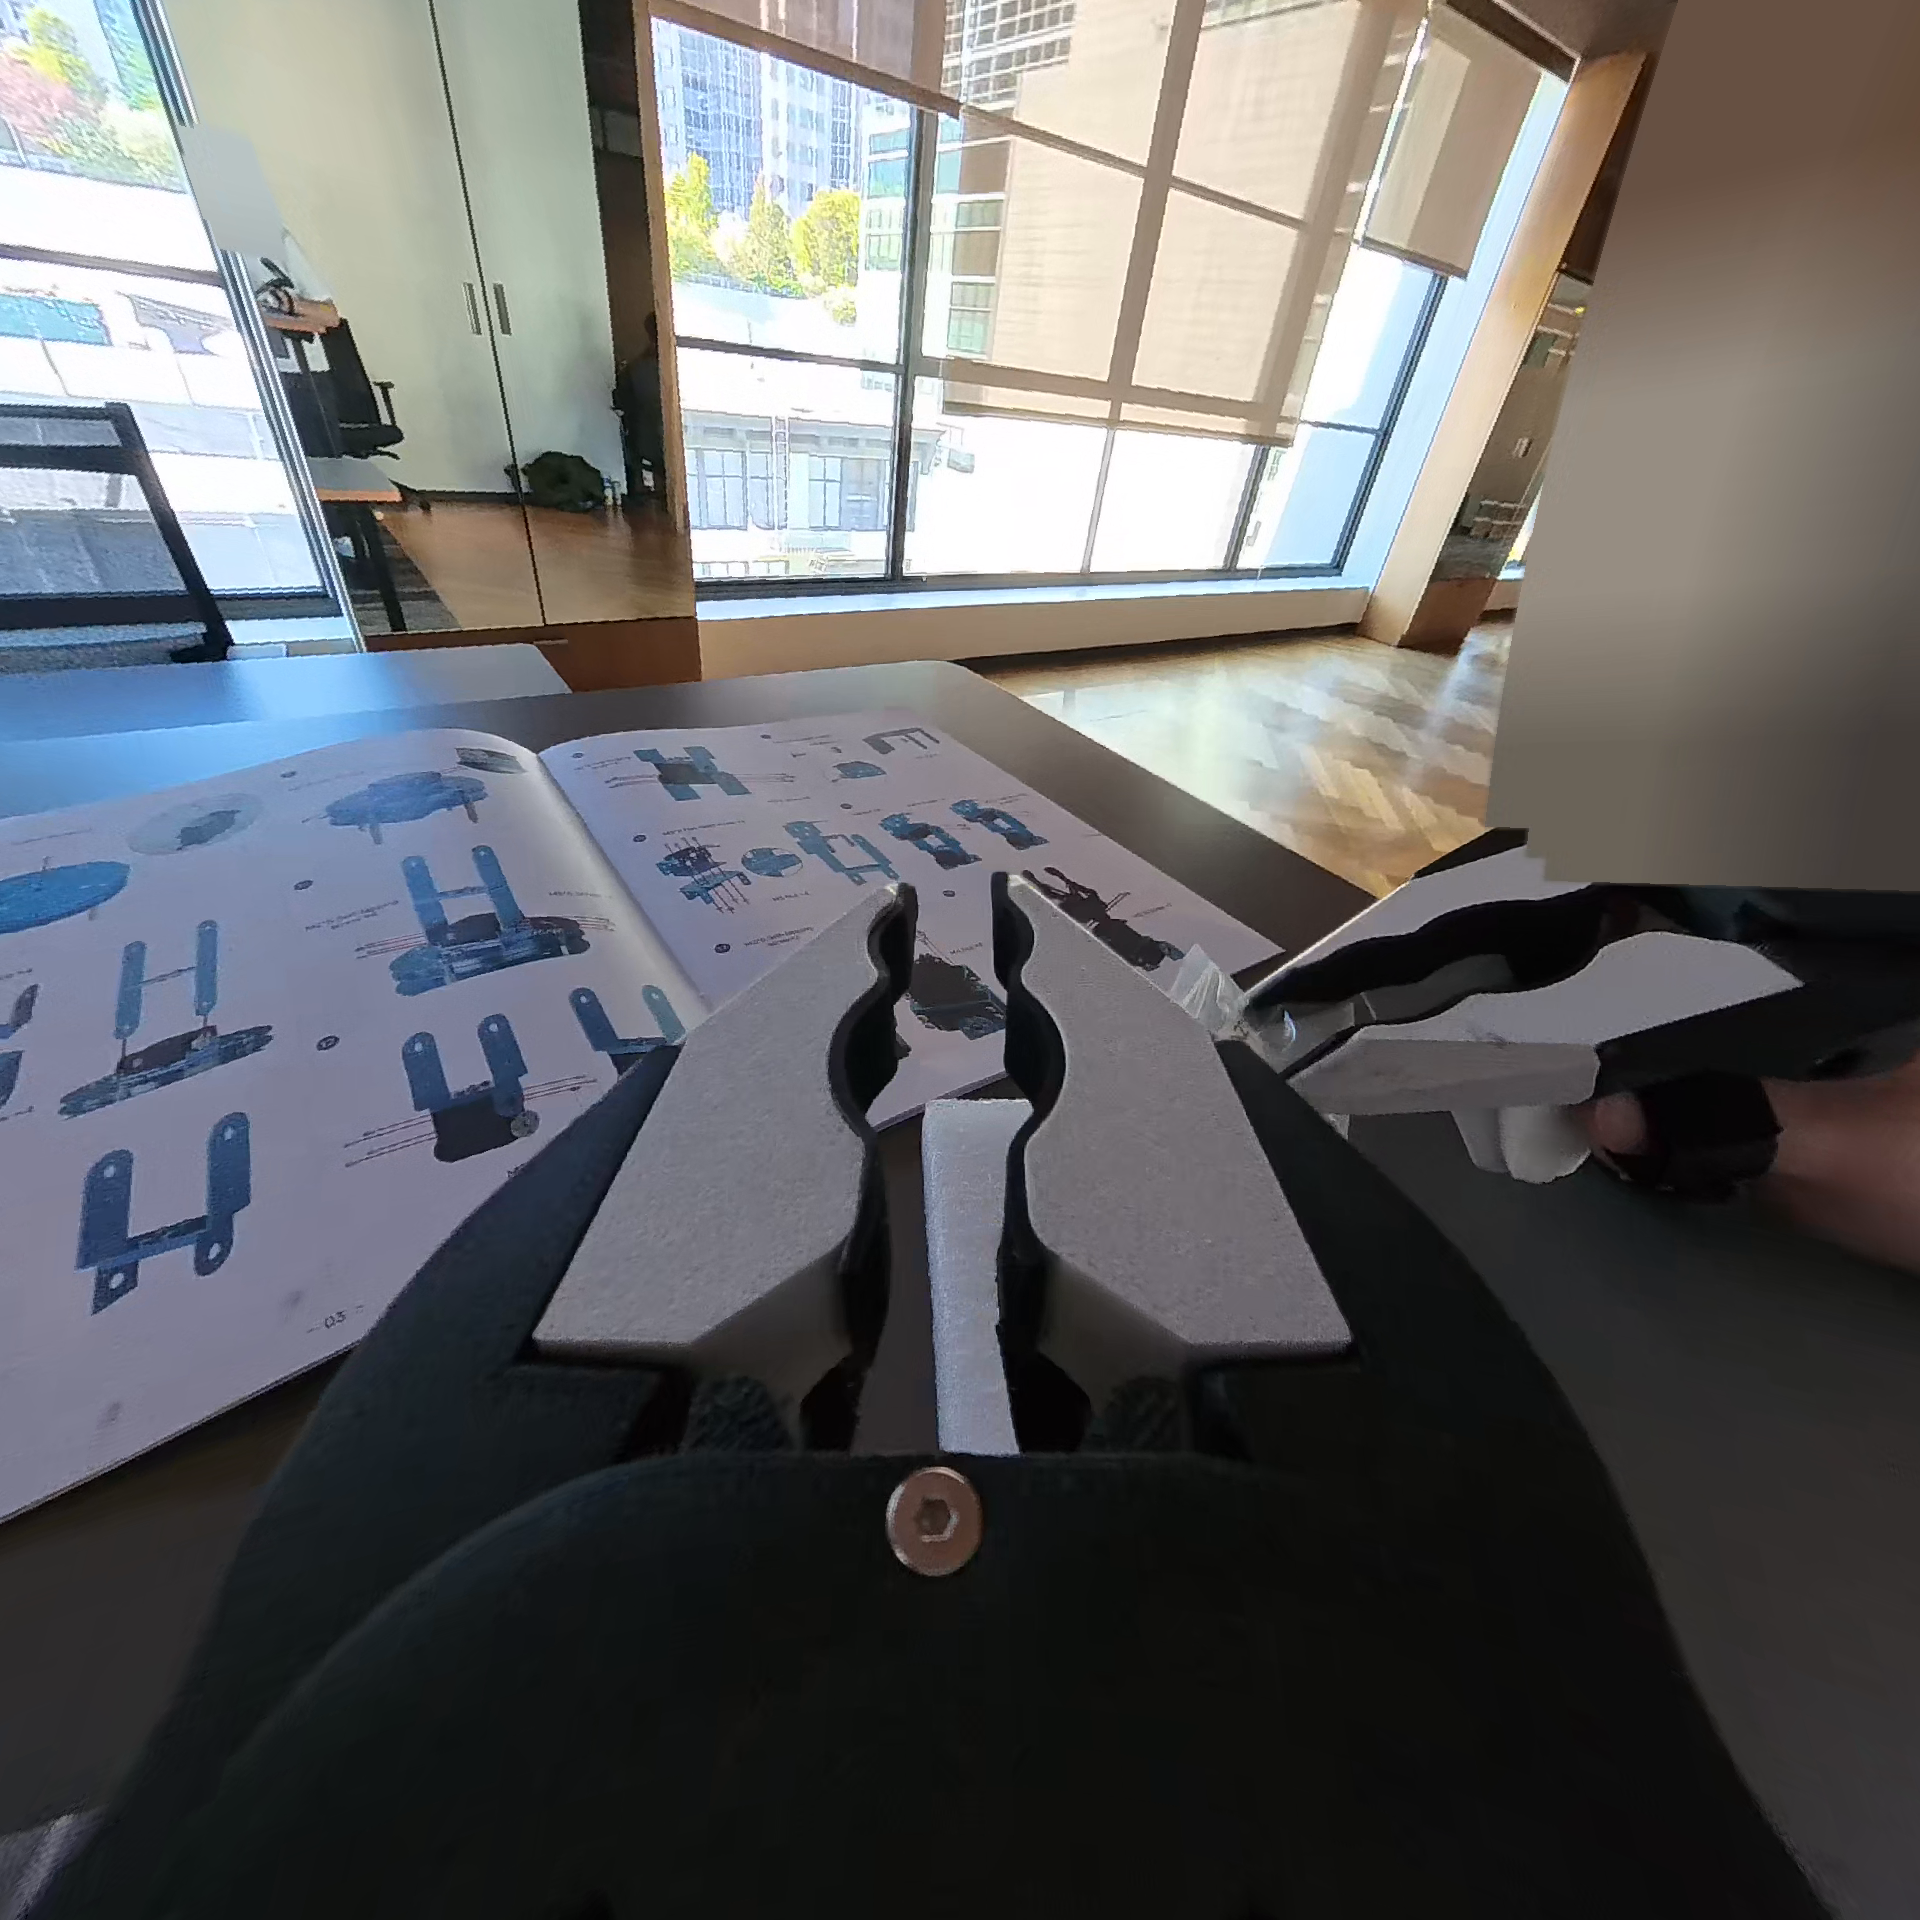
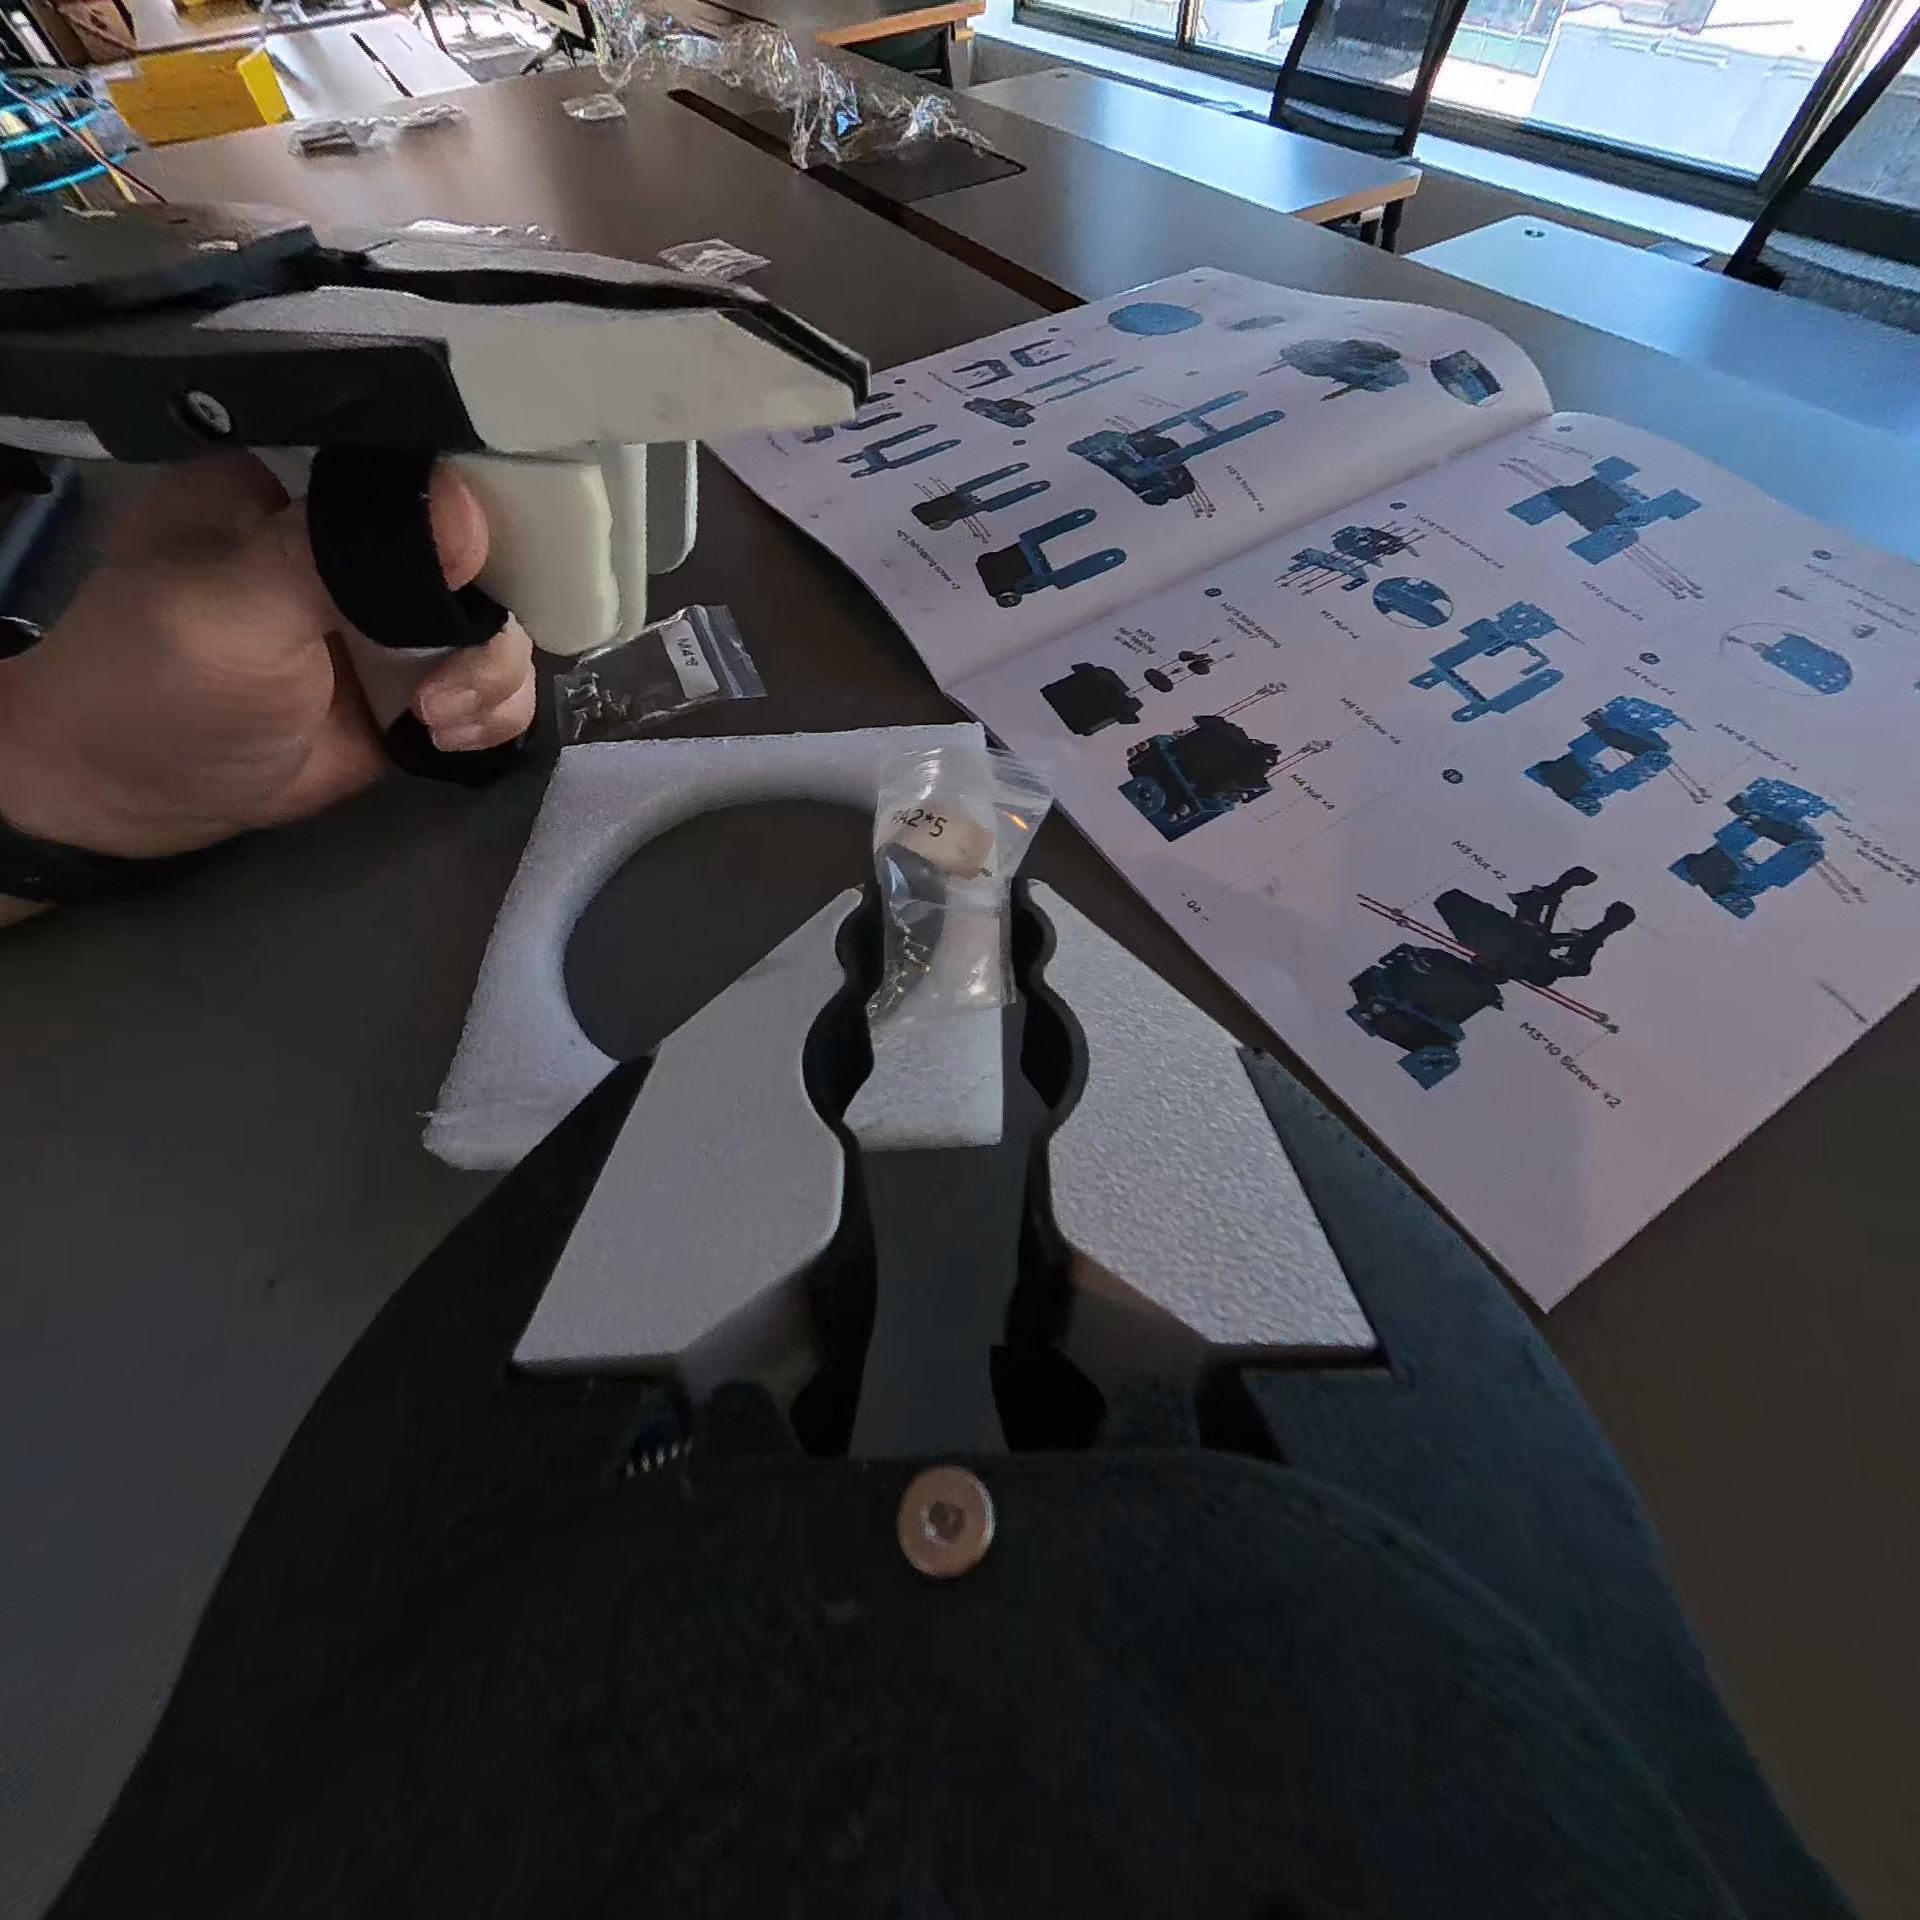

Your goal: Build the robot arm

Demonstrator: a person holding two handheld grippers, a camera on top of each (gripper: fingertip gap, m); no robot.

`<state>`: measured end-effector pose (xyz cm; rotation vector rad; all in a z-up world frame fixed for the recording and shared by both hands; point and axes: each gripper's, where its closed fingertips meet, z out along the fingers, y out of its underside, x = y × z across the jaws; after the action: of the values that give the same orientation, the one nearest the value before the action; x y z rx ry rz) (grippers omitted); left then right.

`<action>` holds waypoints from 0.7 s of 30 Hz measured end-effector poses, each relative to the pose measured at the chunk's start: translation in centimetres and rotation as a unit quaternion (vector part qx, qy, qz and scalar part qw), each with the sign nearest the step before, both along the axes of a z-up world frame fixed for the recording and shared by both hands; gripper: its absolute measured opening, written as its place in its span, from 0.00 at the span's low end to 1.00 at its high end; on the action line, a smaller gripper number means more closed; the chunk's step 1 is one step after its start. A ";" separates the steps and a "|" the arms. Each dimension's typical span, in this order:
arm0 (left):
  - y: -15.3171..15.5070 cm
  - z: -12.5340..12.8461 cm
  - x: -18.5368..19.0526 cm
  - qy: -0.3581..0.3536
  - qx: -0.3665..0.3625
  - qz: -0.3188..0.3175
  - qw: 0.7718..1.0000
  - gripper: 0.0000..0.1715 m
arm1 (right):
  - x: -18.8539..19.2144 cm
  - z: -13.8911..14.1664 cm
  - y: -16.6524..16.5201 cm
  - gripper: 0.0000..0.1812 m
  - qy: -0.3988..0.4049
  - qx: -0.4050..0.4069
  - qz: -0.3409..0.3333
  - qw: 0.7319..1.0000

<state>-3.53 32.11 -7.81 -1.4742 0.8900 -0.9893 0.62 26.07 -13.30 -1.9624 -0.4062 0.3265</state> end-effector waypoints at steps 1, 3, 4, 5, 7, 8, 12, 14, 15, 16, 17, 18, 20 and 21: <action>-0.1 0.0 0.1 0.003 0.006 0.000 1.000 0.07 | 0.0 0.0 0.0 0.13 -0.004 0.002 0.000 1.000; -0.3 0.0 0.2 0.005 0.015 0.001 1.000 0.07 | 0.0 -0.1 0.0 0.13 -0.013 0.003 -0.003 1.000; -0.3 0.1 0.2 0.004 0.017 0.000 1.000 0.06 | 0.0 -0.1 0.0 0.13 -0.016 0.004 -0.003 1.000; -0.4 0.1 0.3 0.004 0.018 -0.001 1.000 0.06 | 0.0 0.0 0.0 0.13 -0.017 0.007 -0.005 1.000; -0.5 0.0 0.4 0.007 0.018 -0.004 1.000 0.06 | 0.3 0.1 0.1 0.13 -0.019 0.014 -0.016 1.000; -0.5 0.0 0.4 0.005 0.018 -0.004 1.000 0.06 | 0.4 0.2 0.1 0.13 -0.018 0.016 -0.018 1.000; -0.5 0.0 0.4 0.002 0.013 -0.007 1.000 0.05 | 0.5 0.3 0.1 0.13 -0.011 0.015 -0.021 1.000; -0.4 0.1 0.4 0.000 0.011 -0.007 1.000 0.05 | 0.5 0.2 0.1 0.13 -0.009 0.013 -0.019 1.000; -0.4 0.1 0.4 0.000 0.010 -0.007 1.000 0.05 | 0.5 0.2 0.1 0.13 -0.009 0.012 -0.019 1.000; -0.4 0.1 0.4 -0.001 0.009 -0.007 1.000 0.05 | 0.5 0.2 0.1 0.13 -0.008 0.013 -0.020 1.000; -0.4 0.1 0.4 -0.001 0.009 -0.007 1.000 0.05 | 0.5 0.3 0.1 0.13 -0.007 0.014 -0.020 1.000; -0.5 0.1 0.4 -0.001 0.009 -0.007 1.000 0.05 | 0.6 0.3 0.1 0.13 -0.005 0.014 -0.020 1.000; -0.5 0.1 0.4 0.000 0.011 -0.008 1.000 0.05 | 0.6 0.3 0.1 0.13 -0.001 0.013 -0.020 1.000; -0.5 0.1 0.5 0.001 0.013 -0.008 1.000 0.05 | 0.6 0.3 0.1 0.13 0.001 0.013 -0.020 1.000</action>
<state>-3.07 31.58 -7.73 -1.4491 0.9139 -0.9848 1.23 26.17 -12.97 -1.9430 -0.3677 0.2962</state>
